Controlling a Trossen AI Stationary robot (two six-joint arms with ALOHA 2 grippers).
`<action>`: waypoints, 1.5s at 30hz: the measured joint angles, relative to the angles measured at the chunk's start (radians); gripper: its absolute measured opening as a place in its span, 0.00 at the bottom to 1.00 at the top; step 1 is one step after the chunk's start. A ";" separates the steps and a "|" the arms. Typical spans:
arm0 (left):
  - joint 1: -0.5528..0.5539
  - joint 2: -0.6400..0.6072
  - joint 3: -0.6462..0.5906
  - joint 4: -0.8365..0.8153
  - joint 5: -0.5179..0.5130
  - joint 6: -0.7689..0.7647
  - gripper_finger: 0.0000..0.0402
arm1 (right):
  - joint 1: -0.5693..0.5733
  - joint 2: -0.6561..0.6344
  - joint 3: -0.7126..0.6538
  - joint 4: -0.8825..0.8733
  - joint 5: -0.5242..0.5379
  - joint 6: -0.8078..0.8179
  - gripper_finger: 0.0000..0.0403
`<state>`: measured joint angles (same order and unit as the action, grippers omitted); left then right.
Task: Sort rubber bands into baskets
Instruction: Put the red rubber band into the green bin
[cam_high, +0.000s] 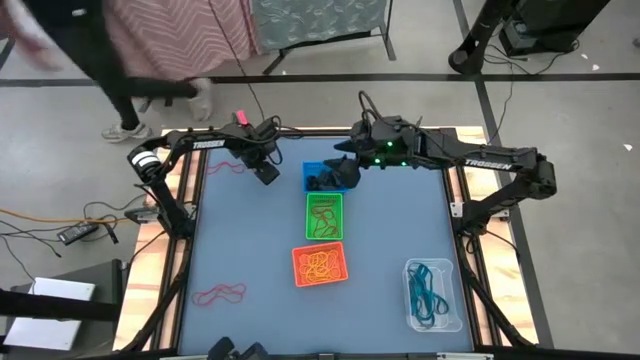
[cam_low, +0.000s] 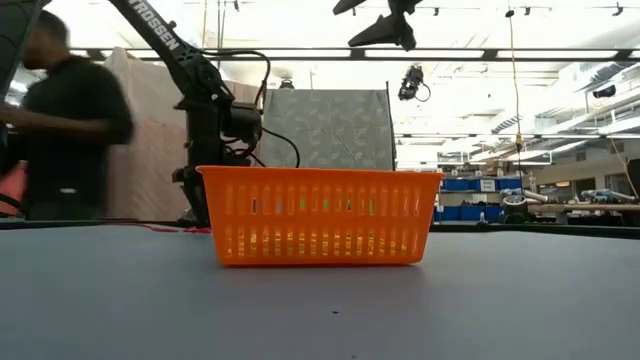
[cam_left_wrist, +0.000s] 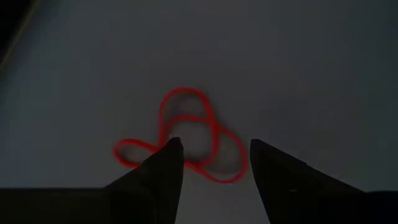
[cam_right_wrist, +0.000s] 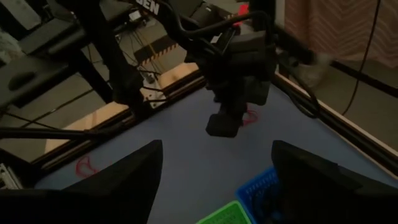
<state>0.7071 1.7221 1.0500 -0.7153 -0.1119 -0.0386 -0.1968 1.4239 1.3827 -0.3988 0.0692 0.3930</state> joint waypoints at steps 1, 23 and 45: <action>0.000 0.003 -0.001 0.002 -0.013 0.008 0.47 | 0.000 -0.001 0.000 -0.004 0.004 0.004 0.77; 0.006 0.136 0.065 -0.073 0.155 0.072 0.03 | 0.021 0.039 0.000 -0.015 -0.035 0.060 0.77; -0.332 -0.290 0.234 0.126 0.387 -0.093 0.00 | 0.022 -0.211 0.000 0.038 0.234 -0.008 0.77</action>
<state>0.3747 1.4323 1.2841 -0.5893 0.2755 -0.1319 -0.1749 1.2129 1.3827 -0.3608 0.3030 0.3847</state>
